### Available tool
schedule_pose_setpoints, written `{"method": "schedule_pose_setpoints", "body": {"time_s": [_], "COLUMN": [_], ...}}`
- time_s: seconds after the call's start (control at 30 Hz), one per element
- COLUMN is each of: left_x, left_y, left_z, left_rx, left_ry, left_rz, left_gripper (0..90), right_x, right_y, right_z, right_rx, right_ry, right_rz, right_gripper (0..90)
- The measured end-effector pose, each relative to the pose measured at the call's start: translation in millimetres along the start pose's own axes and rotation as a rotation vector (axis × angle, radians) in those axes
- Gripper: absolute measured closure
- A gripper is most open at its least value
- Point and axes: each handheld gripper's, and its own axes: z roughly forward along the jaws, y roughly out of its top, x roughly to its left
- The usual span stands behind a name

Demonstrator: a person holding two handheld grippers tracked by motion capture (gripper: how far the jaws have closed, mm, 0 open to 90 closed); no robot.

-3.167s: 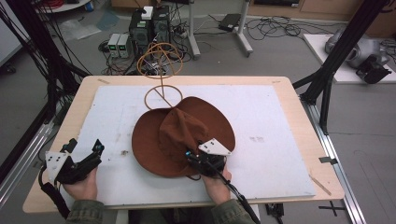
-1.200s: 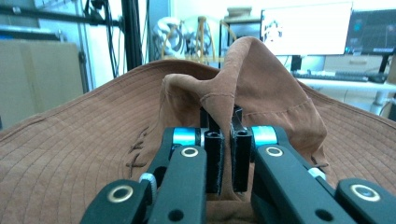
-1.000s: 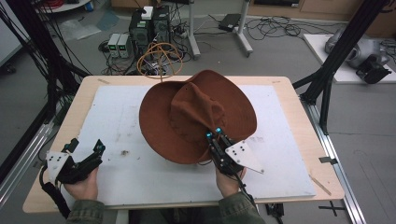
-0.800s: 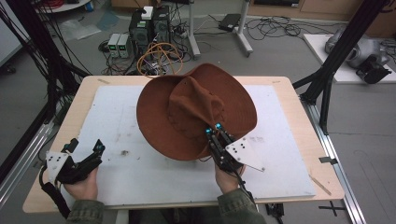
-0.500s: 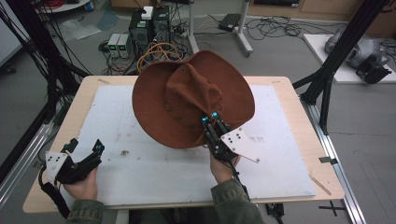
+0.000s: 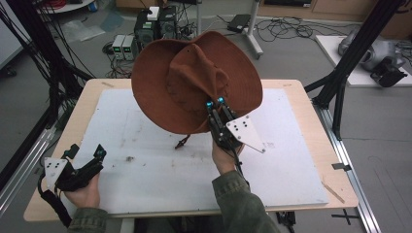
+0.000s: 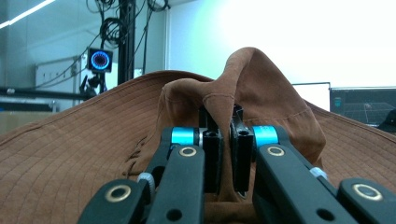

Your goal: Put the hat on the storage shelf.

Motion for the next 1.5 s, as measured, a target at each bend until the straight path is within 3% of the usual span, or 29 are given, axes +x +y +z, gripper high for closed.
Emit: {"method": "schedule_pose_setpoints", "body": {"time_s": [0.3, 0.7, 1.0, 1.5], "left_x": [2.8, 5.4, 4.3, 7.2], "left_y": [-0.3, 0.0, -1.2, -1.9], "left_z": [1.2, 1.0, 2.5, 4.1], "left_rx": [-0.003, -0.009, -0.002, 0.001], "left_ry": [0.006, 0.01, 0.003, 0.01], "left_rz": [-0.016, -0.033, -0.028, -0.029], "left_gripper": [14.4, 14.4, 14.4, 14.4], "right_x": [-6.2, 2.8, 10.5, 20.8], "right_y": [-1.3, 2.8, -4.7, -12.4], "right_z": [31.0, 72.2, 101.5, 149.4], "right_rx": [0.012, 0.033, 0.028, 0.036], "right_ry": [-0.026, -0.013, 0.006, 0.025], "right_rz": [0.048, 0.013, 0.032, 0.012], "right_gripper": [86.9, 86.9, 87.0, 87.0]}}
